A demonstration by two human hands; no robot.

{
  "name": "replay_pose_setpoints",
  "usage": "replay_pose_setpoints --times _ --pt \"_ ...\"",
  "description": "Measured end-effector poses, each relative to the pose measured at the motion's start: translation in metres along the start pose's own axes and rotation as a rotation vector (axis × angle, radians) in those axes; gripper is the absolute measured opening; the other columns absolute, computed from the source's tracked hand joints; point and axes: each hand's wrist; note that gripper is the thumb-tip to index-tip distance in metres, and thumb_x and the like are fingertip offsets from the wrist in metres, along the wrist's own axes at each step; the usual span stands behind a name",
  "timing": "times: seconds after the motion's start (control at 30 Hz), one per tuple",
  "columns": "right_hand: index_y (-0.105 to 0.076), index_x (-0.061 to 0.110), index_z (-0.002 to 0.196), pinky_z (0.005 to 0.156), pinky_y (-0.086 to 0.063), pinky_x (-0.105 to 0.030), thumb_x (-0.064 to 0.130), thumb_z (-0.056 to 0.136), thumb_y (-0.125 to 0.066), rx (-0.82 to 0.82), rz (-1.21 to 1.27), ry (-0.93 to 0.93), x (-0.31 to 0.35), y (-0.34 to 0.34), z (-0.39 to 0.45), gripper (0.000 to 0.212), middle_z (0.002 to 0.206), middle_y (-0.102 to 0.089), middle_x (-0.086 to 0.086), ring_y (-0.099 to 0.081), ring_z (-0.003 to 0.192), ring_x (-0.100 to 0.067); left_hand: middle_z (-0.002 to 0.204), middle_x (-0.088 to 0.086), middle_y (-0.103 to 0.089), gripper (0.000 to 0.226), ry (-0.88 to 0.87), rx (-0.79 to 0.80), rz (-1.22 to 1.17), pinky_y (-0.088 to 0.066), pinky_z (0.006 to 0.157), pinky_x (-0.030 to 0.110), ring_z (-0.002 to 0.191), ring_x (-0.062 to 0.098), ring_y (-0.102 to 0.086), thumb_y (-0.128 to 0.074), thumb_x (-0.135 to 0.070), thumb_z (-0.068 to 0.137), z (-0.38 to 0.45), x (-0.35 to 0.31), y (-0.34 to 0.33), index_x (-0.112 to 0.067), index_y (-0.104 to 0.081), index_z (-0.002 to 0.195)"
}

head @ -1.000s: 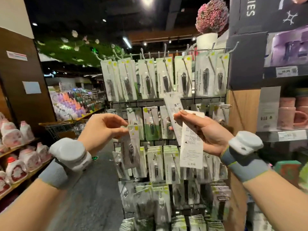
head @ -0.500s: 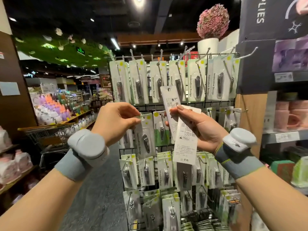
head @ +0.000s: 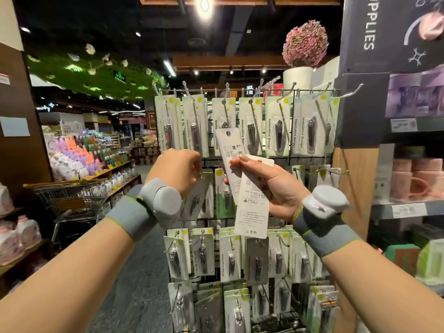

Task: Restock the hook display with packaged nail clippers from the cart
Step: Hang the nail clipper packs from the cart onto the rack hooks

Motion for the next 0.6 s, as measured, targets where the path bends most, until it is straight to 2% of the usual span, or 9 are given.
replay_pose_setpoints --times 0.1,0.27,0.43,0.6 --pt "-0.069 0.006 0.078 0.058 -0.057 -0.023 0.008 0.093 -0.051 0.012 0.004 -0.007 0.001 -0.003 0.0 0.024 0.073 -0.072 -0.002 -0.07 0.068 -0.009 0.098 0.004 -0.07 0.015 0.009 0.059 0.064 -0.048 0.08 0.032 0.094 0.026 -0.061 -0.061 -0.008 0.084 0.008 0.0 0.002 -0.019 -0.067 0.092" --pt "-0.066 0.006 0.086 0.061 -0.057 -0.023 0.01 0.092 -0.052 0.02 0.002 -0.022 -0.001 -0.005 0.005 0.016 0.074 -0.072 -0.001 -0.07 0.072 -0.007 0.103 0.005 -0.069 0.023 0.021 0.151 0.114 -0.042 0.072 0.028 0.097 0.029 -0.062 -0.057 -0.005 0.083 0.019 -0.003 0.004 -0.02 -0.069 0.096" --pt "-0.064 0.006 0.084 0.052 -0.056 -0.027 0.008 0.092 -0.051 0.029 0.042 -0.026 0.0 -0.007 0.004 0.016 0.07 -0.071 -0.003 -0.07 0.063 -0.013 0.107 0.006 -0.068 0.024 0.044 0.199 0.122 -0.048 0.079 0.033 0.098 0.029 -0.062 -0.056 -0.003 0.085 0.024 -0.005 0.005 -0.019 -0.069 0.098" --pt "-0.064 0.007 0.087 0.054 -0.056 -0.024 0.008 0.094 -0.05 0.019 0.021 -0.005 0.001 -0.007 0.002 0.016 0.071 -0.072 -0.001 -0.07 0.069 -0.008 0.102 0.004 -0.07 0.015 0.002 0.13 0.076 -0.052 0.085 0.034 0.094 0.025 -0.064 -0.062 -0.01 0.086 0.017 -0.002 0.015 -0.017 -0.071 0.096"
Point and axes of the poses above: each hand's wrist, its own z-axis towards the middle knuckle, its own y-axis out of the back of the hand, x = y × z
